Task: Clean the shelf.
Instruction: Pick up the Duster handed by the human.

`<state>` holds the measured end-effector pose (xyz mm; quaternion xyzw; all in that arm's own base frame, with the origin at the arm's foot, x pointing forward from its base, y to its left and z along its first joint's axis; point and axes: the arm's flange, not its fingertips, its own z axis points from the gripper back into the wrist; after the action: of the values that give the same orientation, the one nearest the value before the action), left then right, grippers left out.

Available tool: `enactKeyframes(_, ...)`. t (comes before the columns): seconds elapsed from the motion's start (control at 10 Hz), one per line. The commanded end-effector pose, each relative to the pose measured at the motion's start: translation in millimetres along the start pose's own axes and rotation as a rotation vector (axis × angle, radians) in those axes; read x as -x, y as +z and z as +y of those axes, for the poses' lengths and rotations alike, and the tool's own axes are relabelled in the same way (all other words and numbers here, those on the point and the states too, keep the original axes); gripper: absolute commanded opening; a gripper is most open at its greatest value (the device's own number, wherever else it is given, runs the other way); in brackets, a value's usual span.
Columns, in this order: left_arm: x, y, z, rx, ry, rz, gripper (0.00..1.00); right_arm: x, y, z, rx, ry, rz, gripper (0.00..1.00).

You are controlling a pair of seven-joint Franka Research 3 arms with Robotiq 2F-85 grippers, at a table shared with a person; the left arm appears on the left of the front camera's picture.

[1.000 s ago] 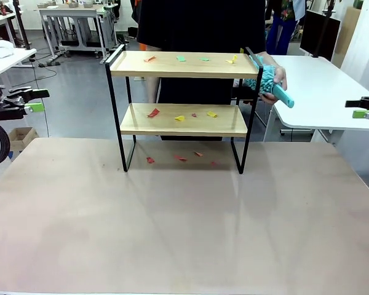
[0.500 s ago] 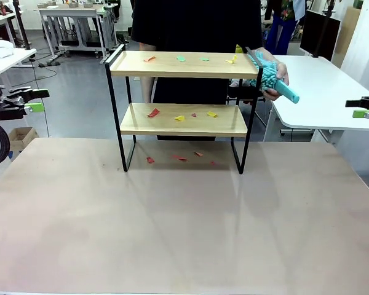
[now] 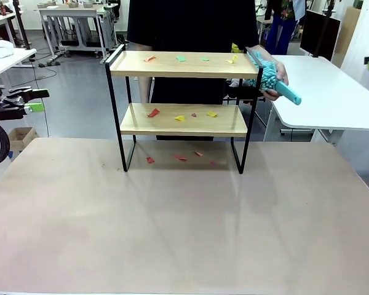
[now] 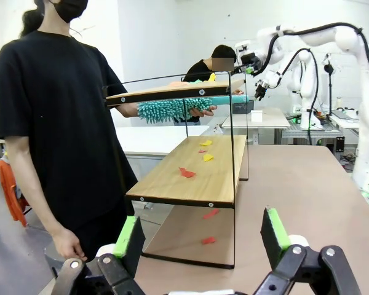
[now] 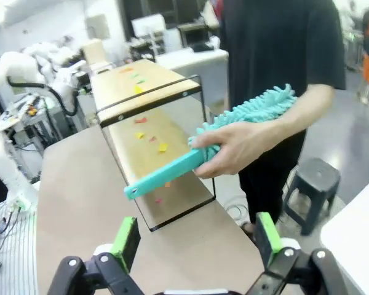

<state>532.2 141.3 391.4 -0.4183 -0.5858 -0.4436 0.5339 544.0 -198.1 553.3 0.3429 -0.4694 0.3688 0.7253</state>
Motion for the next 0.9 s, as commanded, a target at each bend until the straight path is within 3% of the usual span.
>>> enactKeyframes(0.0,-2,0,-1,0.003,-0.013,0.002,1.00,-24,-40,42,0.156,-0.120,0.178,1.00)
enactKeyframes(0.3,-2,0,-1,0.003,-0.013,0.002,1.00,-56,-93,90,0.377,-0.161,0.358,1.00)
enactKeyframes(0.5,-2,0,-1,0.003,-0.013,0.002,1.00,-63,-124,113,0.556,-0.103,0.411,1.00)
enactKeyframes(0.6,-2,0,-1,0.003,-0.013,0.002,1.00,-61,-134,115,0.581,-0.121,0.459,1.00)
enactKeyframes(0.7,-2,0,-1,0.003,-0.013,0.002,1.00,-63,-127,113,0.595,-0.079,0.346,1.00)
enactKeyframes(0.8,-2,0,-1,0.003,-0.013,0.002,1.00,-66,-131,110,0.531,-0.063,0.394,1.00)
